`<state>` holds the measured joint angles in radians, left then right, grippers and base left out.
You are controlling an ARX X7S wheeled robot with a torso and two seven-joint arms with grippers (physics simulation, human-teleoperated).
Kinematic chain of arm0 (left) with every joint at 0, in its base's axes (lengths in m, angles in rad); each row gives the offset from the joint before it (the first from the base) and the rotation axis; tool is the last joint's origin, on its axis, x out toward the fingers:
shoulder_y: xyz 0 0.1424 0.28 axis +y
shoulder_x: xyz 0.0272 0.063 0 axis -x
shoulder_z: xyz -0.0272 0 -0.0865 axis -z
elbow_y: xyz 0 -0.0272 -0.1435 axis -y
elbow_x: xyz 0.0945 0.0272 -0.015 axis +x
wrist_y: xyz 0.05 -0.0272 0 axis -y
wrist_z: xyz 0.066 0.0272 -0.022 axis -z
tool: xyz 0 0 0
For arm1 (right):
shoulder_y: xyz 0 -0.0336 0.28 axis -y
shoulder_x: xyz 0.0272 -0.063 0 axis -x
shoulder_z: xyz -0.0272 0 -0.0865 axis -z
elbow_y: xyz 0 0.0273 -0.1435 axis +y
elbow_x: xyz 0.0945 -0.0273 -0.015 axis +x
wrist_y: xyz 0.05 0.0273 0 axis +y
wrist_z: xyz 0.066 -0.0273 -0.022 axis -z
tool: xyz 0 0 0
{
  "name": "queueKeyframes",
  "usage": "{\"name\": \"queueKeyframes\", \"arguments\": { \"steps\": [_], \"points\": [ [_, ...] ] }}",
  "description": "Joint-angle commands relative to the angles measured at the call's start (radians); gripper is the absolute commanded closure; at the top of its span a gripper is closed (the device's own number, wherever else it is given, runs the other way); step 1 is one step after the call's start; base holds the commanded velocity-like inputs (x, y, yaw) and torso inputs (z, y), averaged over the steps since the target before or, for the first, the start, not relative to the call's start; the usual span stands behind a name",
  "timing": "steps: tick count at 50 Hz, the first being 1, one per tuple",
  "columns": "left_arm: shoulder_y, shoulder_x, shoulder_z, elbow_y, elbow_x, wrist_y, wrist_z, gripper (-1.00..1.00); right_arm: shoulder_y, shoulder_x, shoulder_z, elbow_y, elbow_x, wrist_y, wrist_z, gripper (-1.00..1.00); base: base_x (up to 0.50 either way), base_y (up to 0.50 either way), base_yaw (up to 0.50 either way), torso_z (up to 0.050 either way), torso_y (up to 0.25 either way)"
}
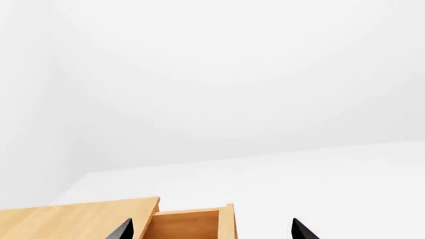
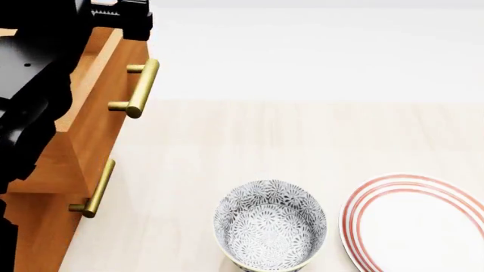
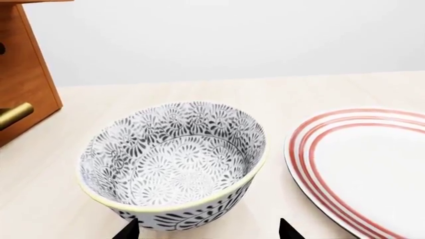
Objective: Open the top drawer of the cabinet.
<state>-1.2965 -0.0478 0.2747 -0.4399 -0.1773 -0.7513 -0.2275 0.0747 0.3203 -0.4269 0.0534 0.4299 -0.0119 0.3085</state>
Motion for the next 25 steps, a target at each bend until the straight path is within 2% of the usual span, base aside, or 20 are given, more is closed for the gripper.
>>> {"name": "queueKeyframes", "arguments": {
  "steps": [1,10,25],
  "points": [
    [0.009,0.014,-0.032,0.053,-0.081,-0.019,0.026,-1.00,-0.001,-0.016,0.017,0.007,-0.017,-0.009,-0.023,-1.00,0.00,0.00,0.00,0.000,0.000],
    [-0.002,0.016,-0.061,0.029,-0.142,-0.039,0.013,-1.00,0.002,-0.016,0.014,0.010,-0.016,-0.010,-0.023,-1.00,0.00,0.00,0.00,0.000,0.000],
    [-0.086,0.027,-0.096,-0.128,-0.200,-0.091,-0.093,-1.00,0.003,-0.014,0.010,0.009,-0.012,-0.009,-0.022,-1.00,0.00,0.00,0.00,0.000,0.000]
  ]
}}
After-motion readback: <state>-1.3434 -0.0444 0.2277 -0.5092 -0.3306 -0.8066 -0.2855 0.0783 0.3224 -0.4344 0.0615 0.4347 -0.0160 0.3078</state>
